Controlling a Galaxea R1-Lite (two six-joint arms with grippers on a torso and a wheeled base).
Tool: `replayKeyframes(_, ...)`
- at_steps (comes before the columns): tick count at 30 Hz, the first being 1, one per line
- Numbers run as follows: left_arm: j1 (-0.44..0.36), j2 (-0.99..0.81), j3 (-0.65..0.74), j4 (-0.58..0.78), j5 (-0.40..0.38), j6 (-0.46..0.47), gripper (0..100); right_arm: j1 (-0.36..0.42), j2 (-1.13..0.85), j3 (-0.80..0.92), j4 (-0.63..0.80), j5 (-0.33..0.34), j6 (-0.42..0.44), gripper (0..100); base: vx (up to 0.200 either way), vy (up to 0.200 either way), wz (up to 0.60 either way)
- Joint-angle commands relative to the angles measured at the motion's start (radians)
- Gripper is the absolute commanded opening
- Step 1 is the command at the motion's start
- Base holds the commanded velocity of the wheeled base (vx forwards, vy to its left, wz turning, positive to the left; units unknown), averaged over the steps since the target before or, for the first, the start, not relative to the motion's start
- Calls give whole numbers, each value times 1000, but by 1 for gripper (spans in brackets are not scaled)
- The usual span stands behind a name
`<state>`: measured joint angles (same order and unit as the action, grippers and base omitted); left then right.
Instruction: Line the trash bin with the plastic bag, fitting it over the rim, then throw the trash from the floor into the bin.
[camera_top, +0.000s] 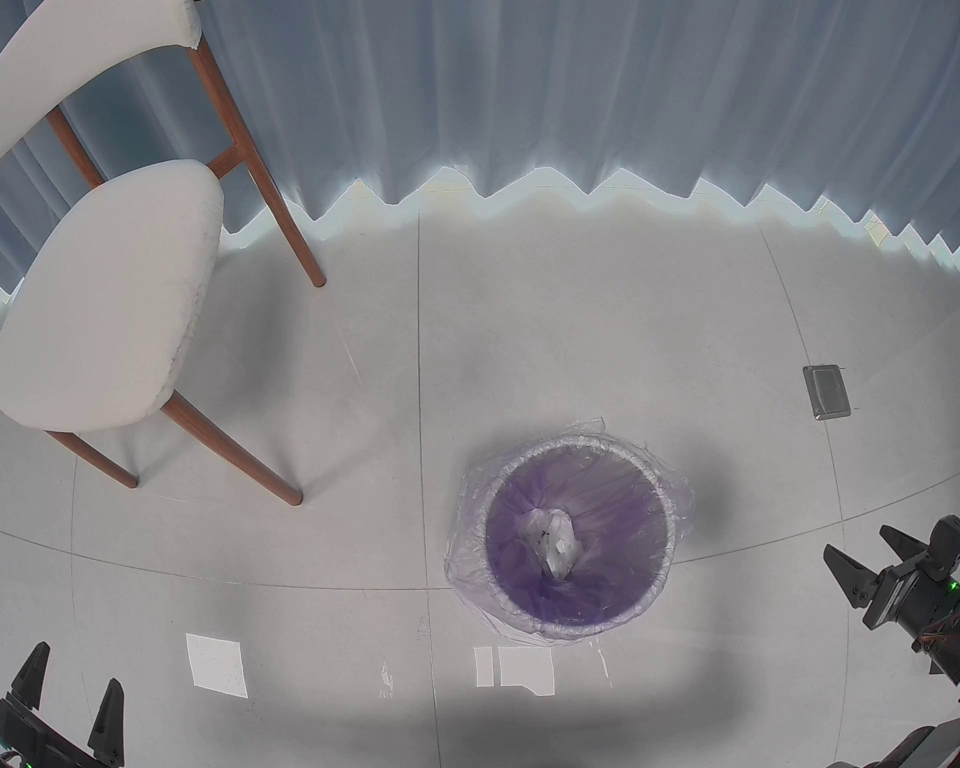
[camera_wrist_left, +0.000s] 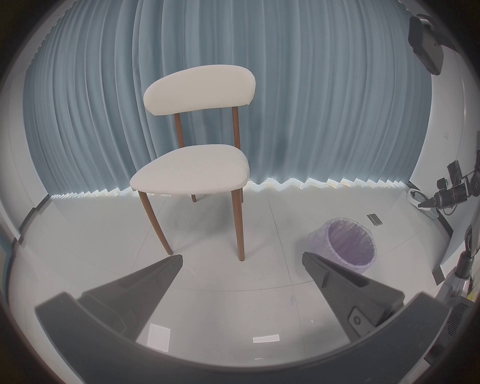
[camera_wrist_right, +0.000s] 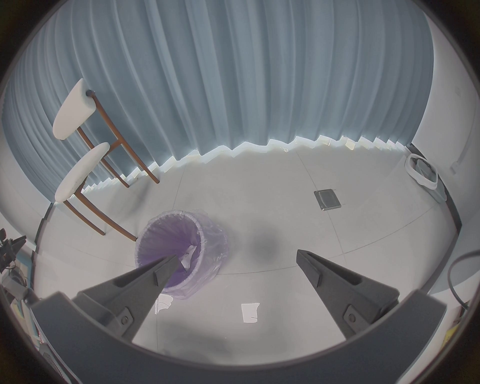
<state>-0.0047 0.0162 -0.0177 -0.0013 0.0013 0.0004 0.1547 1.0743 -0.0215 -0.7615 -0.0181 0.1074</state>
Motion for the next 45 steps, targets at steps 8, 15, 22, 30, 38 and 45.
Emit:
replayKeyframes(8,0,-16,18,-3,0,-2,100,-4,-290,20,220,-34,-5,100,0,0,0)
replayKeyframes(15,-1,-16,18,-3,0,1,100,-50,-508,20,444,-39,-6,100,0,0,0)
replayKeyframes(22,-1,-16,18,-3,0,1,100,-64,-774,18,694,-39,-29,100,0,0,0)
replayKeyframes(30,-1,-16,18,-3,0,1,100,-92,-887,-17,800,-36,-37,100,0,0,0)
replayKeyframes(38,-1,-16,18,-3,0,1,100,-92,-970,-18,801,15,-43,100,0,0,0)
replayKeyframes(45,-1,-16,18,-3,0,1,100,-92,-985,-11,775,72,-111,100,0,0,0)
